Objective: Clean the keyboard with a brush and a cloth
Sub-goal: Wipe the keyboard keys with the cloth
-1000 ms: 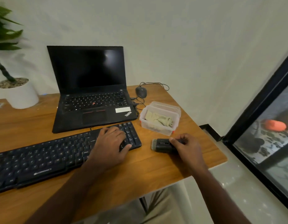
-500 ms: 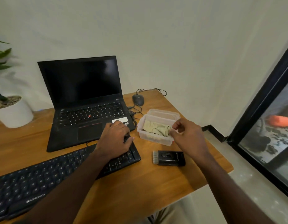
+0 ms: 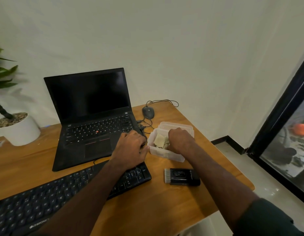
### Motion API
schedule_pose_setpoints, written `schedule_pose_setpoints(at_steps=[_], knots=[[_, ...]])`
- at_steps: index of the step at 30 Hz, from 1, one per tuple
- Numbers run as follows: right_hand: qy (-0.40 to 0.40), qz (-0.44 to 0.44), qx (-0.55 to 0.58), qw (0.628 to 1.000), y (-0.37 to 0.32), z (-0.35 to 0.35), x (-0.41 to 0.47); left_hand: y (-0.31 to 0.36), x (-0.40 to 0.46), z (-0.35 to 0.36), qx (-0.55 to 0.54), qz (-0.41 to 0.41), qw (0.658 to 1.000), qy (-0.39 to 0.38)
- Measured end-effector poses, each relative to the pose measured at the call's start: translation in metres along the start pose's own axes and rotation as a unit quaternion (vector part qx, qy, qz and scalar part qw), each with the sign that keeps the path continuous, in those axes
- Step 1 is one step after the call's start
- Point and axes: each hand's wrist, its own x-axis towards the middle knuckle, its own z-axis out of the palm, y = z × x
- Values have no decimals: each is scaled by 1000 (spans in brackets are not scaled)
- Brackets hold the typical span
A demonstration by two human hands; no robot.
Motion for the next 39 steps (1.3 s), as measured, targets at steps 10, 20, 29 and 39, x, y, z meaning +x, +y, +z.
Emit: schedule_pose_setpoints(at_steps=[10,20,29,39], knots=[[17,-25,66,997,-1,-3,-2,-1,-4,-5,-64,-35,997,3],[107,-39,546,830,-20,-42,-31,3,-6,-35,-550,-210,808,-27],[-141,-103,719,673,-57,-54,-42,-12,-25,-58,-772,-281,564,-84],[-262,-131,655,696,-70,-46,-43,-35,-45,-83,-696,-249,668,-84]])
